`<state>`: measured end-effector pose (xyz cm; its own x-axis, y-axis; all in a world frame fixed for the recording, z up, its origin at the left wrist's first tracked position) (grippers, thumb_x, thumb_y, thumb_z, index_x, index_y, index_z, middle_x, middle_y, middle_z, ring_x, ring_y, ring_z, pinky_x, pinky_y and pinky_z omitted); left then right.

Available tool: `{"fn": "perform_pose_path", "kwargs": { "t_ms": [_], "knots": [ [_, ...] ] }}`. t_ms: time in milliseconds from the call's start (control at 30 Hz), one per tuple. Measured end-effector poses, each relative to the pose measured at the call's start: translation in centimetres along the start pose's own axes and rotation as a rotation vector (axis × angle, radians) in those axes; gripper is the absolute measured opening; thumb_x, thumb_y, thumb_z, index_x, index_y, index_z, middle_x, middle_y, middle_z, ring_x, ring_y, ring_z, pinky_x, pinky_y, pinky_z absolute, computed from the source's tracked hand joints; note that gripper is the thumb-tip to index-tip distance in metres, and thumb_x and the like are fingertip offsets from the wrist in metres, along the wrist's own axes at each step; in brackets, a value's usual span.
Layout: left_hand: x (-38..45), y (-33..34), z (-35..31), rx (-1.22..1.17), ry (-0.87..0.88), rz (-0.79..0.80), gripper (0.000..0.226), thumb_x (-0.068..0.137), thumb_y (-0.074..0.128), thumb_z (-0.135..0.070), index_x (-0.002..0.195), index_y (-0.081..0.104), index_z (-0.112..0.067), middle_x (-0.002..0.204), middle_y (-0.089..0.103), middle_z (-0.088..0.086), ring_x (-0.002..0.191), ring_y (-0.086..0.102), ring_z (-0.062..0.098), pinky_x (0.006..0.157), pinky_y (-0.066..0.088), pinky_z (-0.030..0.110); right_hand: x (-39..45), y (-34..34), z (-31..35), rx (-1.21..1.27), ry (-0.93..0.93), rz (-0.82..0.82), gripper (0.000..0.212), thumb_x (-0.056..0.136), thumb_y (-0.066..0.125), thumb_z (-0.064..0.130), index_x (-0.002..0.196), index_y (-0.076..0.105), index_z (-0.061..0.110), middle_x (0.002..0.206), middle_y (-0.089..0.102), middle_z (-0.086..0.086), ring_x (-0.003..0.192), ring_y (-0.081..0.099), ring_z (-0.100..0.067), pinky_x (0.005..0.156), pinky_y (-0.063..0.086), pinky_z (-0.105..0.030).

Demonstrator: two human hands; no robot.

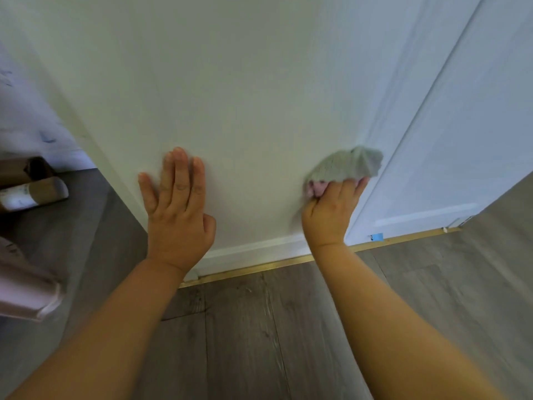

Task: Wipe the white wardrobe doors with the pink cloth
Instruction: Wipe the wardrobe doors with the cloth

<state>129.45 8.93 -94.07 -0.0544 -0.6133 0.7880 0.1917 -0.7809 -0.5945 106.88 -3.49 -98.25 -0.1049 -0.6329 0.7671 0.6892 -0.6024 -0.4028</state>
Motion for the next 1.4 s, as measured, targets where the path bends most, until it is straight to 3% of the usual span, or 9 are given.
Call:
{"fn": "perform_pose_path", "kwargs": {
  "t_ms": [233, 367, 500, 733, 900, 1000, 1100, 1300, 1400],
  "knots": [
    [0.2, -0.1, -0.2, 0.01, -0.02, -0.004, 0.105, 0.067, 0.059, -0.003, 0.157, 0.005, -0.003, 0.159, 0.014, 0.027, 0.153, -0.007, 0.028, 0.12, -0.01, 0.053, -8.0, 1.6, -3.2, -0.138, 0.091, 0.173, 0.028, 0.079, 0.048, -0.005, 0.102, 0.044, 0.011, 0.096, 0.059, -0.021, 0.103, 0.048, -0.036, 0.104, 0.039, -0.07],
    [0.1, -0.3, -0.2, -0.006, -0.014, 0.003, 0.106, 0.067, 0.061, -0.002, 0.157, 0.005, -0.004, 0.16, 0.015, 0.027, 0.153, -0.005, 0.028, 0.121, -0.009, 0.053, -6.7, -0.1, -2.7, -0.055, 0.164, 0.093, 0.024, 0.083, 0.046, 0.015, 0.107, 0.045, 0.01, 0.104, 0.057, -0.022, 0.097, 0.046, -0.03, 0.084, 0.045, -0.052],
    [0.1, -0.5, -0.2, -0.011, -0.012, -0.006, 0.104, 0.067, 0.06, -0.001, 0.157, 0.008, -0.003, 0.16, 0.018, 0.027, 0.153, -0.002, 0.029, 0.121, -0.007, 0.055, 1.2, -2.6, -0.4, 0.129, 0.079, -0.066, 0.015, 0.086, 0.053, 0.01, 0.093, 0.058, -0.002, 0.108, 0.057, -0.024, 0.095, 0.046, -0.029, 0.079, 0.041, -0.045],
    [0.2, -0.3, -0.2, -0.007, -0.01, -0.007, 0.107, 0.066, 0.061, -0.002, 0.157, 0.007, -0.003, 0.16, 0.016, 0.026, 0.153, -0.003, 0.029, 0.121, -0.008, 0.054, 8.1, -4.4, 6.4, 0.236, -0.115, -0.284, 0.051, 0.083, 0.056, -0.006, 0.134, 0.054, -0.007, 0.137, 0.046, -0.035, 0.131, 0.042, -0.041, 0.11, 0.041, -0.049],
    [0.2, -0.1, -0.2, -0.034, -0.004, -0.006, 0.108, 0.069, 0.062, -0.006, 0.158, 0.001, -0.006, 0.162, 0.007, 0.024, 0.153, -0.008, 0.026, 0.12, -0.01, 0.053, 0.2, -0.1, 10.2, 0.159, -0.418, 0.043, 0.063, 0.081, 0.065, 0.014, 0.142, 0.052, 0.007, 0.127, 0.051, -0.024, 0.127, 0.044, -0.041, 0.117, 0.027, -0.062],
    [0.2, -0.1, 0.0, -0.049, 0.011, -0.034, 0.101, 0.078, 0.061, -0.014, 0.158, -0.001, -0.007, 0.165, -0.017, 0.009, 0.153, -0.01, 0.024, 0.12, -0.012, 0.051, -6.5, 3.2, 9.8, 0.14, -0.711, 0.308, 0.052, 0.082, 0.063, 0.012, 0.134, 0.06, 0.012, 0.13, 0.054, -0.015, 0.129, 0.043, -0.037, 0.124, 0.017, -0.05],
    [0.2, 0.1, 0.0, -0.027, 0.012, -0.043, 0.104, 0.076, 0.06, -0.009, 0.158, -0.003, -0.008, 0.166, -0.011, 0.013, 0.153, -0.011, 0.024, 0.121, -0.013, 0.05, -10.6, 4.8, 6.5, 0.071, -0.83, 0.474, 0.043, 0.083, 0.055, 0.007, 0.124, 0.064, 0.013, 0.132, 0.061, -0.011, 0.133, 0.042, -0.032, 0.126, 0.012, -0.045],
    [0.1, 0.6, 0.0, 0.023, -0.008, -0.063, 0.105, 0.068, 0.057, -0.001, 0.158, 0.003, -0.005, 0.156, 0.017, 0.025, 0.153, -0.009, 0.025, 0.121, -0.011, 0.051, -10.2, 2.4, -3.3, -0.04, -0.52, 0.486, 0.049, 0.088, 0.045, 0.004, 0.134, 0.061, 0.011, 0.12, 0.066, -0.013, 0.125, 0.051, -0.038, 0.126, 0.01, -0.045],
    [0.1, 0.7, 0.0, 0.023, -0.012, -0.069, 0.106, 0.068, 0.057, -0.001, 0.158, 0.001, -0.006, 0.156, 0.015, 0.024, 0.153, -0.01, 0.025, 0.121, -0.012, 0.051, -10.1, 1.4, -4.3, 0.033, -0.26, 0.416, 0.055, 0.093, 0.042, -0.001, 0.147, 0.045, 0.01, 0.127, 0.055, -0.009, 0.124, 0.05, -0.033, 0.121, 0.026, -0.048]
  ]
}}
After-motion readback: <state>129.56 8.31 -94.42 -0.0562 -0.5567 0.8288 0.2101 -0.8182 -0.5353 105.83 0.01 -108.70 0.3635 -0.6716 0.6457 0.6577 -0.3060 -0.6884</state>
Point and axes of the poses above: each hand's wrist, its own x-axis towards the middle knuckle, its own y-axis out of the palm, z = x × y, the point moved 4 cm from there along x, towards the middle knuckle
